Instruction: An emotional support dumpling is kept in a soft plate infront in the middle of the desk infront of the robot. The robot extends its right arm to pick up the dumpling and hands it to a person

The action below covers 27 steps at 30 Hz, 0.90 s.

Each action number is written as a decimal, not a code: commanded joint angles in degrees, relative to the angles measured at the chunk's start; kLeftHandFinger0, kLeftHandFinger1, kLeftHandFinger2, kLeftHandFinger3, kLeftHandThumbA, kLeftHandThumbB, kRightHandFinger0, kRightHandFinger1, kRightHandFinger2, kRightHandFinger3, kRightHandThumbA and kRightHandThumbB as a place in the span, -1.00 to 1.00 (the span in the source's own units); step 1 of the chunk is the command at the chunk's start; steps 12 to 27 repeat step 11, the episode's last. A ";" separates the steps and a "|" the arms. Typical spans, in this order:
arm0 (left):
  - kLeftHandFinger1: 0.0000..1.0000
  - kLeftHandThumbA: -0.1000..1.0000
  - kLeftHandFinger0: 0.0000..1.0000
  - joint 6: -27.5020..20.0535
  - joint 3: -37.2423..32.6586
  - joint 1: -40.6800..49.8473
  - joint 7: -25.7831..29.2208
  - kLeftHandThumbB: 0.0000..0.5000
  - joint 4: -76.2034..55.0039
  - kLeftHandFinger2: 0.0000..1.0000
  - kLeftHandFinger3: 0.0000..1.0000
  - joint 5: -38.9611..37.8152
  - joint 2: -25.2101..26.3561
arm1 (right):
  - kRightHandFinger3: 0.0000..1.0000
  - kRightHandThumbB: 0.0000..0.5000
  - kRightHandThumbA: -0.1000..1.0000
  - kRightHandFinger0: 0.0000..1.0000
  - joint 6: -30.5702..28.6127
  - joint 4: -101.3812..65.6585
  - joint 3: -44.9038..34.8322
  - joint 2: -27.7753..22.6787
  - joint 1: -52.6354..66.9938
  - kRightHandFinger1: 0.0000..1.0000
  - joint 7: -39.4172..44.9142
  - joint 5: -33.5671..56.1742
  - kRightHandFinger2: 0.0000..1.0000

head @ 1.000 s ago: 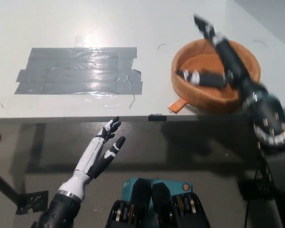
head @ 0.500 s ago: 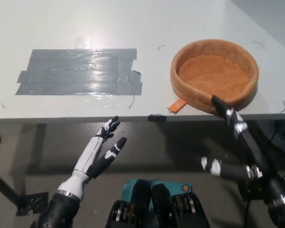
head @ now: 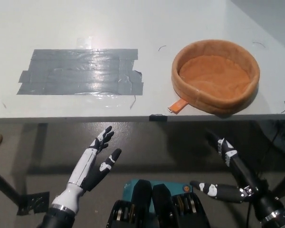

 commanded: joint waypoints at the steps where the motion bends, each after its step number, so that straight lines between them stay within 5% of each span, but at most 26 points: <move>1: 1.00 0.76 1.00 -1.69 0.48 1.05 0.84 -0.71 -3.11 1.00 1.00 0.55 0.23 | 1.00 0.66 0.76 1.00 -2.86 -0.25 0.75 -0.81 0.32 1.00 1.80 1.62 1.00; 27: 1.00 0.73 1.00 -2.09 1.38 3.18 1.46 -0.71 -4.25 1.00 1.00 0.77 0.18 | 1.00 0.63 0.76 1.00 -2.82 -0.48 1.15 -0.95 1.16 1.00 2.24 1.33 1.00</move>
